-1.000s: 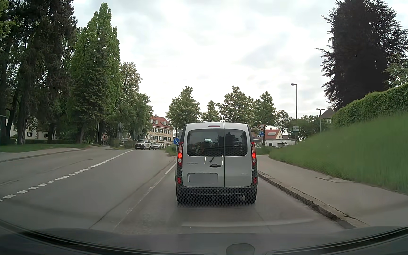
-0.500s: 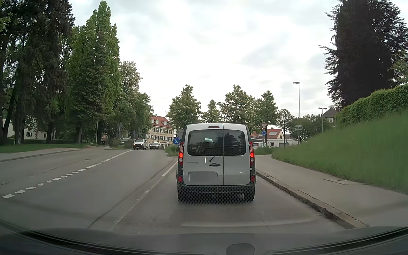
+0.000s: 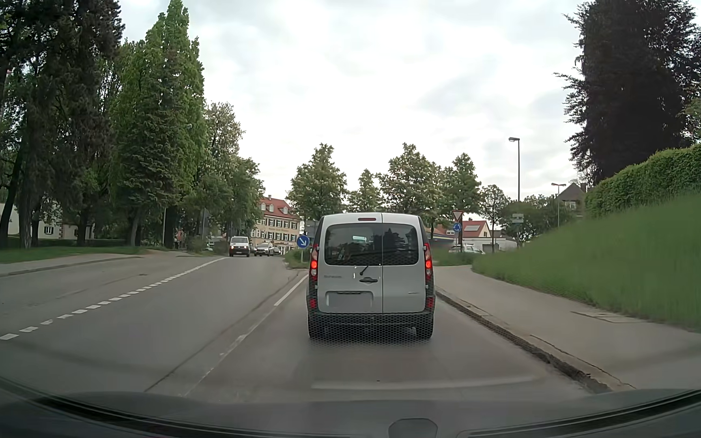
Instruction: Follow the waypoints while adhering to traffic rules and regulations
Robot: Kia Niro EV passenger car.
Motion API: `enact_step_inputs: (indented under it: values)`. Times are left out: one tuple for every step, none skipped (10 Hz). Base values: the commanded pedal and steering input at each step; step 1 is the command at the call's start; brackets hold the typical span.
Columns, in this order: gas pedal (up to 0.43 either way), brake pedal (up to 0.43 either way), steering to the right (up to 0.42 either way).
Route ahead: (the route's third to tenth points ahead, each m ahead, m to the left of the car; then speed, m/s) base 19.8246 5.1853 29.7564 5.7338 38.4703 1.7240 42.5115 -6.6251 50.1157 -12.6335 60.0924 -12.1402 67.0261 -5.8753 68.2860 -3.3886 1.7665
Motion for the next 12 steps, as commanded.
enact_step_inputs:
  values:
    - [0.11,0.0,-0.021]
    - [0.13,0.0,-0.021]
    - [0.13,0.0,-0.021]
    - [0.138,0.0,-0.021]
    - [0.15,0.0,-0.021]
    - [0.169,0.0,-0.021]
    - [0.177,0.0,-0.021]
    - [0.177,0.0,-0.021]
    - [0.177,0.0,-0.021]
    - [0.177,0.0,-0.021]
    - [0.177,0.0,-0.021]
    - [0.177,0.0,-0.021]
